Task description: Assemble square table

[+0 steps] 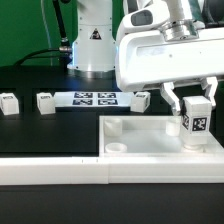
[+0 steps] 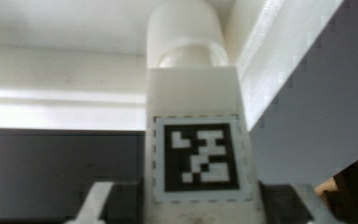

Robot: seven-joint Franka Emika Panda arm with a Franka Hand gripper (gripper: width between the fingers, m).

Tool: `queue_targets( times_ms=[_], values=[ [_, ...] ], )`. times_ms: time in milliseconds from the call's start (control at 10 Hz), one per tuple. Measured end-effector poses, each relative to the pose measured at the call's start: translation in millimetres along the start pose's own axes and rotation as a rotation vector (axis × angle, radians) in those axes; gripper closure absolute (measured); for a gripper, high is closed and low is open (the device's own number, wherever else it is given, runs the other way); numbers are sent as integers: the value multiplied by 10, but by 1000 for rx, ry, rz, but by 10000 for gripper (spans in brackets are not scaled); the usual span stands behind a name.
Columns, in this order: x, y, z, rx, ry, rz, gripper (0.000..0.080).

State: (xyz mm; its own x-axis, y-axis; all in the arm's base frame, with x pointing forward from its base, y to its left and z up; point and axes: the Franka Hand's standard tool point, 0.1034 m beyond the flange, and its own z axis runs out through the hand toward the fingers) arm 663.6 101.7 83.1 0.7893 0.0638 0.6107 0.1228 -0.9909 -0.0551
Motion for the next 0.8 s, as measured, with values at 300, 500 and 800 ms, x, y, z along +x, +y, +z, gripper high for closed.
queue_targets(
  times_ms=[300, 500, 800],
  values=[
    [-7, 5, 3, -3, 4, 10, 457],
    [-8, 5, 4, -3, 4, 10, 322],
    [-9, 4, 4, -3, 4, 10, 162]
  ],
)
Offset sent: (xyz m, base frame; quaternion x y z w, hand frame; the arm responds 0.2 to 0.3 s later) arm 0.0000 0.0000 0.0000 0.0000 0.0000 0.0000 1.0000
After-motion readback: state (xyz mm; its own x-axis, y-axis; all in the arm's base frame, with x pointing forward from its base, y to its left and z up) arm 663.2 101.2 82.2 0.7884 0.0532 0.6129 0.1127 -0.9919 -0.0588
